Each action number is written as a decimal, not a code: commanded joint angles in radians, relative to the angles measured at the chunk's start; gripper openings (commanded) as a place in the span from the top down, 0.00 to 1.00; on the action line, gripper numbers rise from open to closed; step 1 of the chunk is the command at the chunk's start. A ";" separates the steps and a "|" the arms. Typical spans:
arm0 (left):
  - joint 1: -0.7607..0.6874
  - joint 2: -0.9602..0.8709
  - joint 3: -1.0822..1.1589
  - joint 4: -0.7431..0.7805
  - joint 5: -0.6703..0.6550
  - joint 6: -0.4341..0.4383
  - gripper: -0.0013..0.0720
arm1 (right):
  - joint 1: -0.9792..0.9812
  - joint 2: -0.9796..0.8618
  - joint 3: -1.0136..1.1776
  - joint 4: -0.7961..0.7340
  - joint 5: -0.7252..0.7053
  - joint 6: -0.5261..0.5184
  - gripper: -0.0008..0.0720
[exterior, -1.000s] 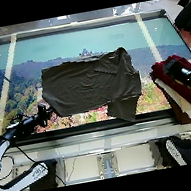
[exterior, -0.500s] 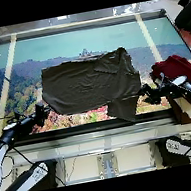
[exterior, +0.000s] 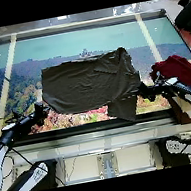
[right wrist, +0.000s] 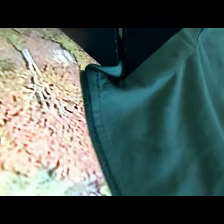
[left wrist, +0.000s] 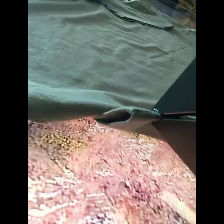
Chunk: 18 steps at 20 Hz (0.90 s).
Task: Fold the shirts.
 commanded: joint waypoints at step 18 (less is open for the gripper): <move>0.118 0.586 1.315 0.941 -0.573 -0.103 0.97 | 0.013 0.891 1.037 -0.528 0.518 0.079 0.98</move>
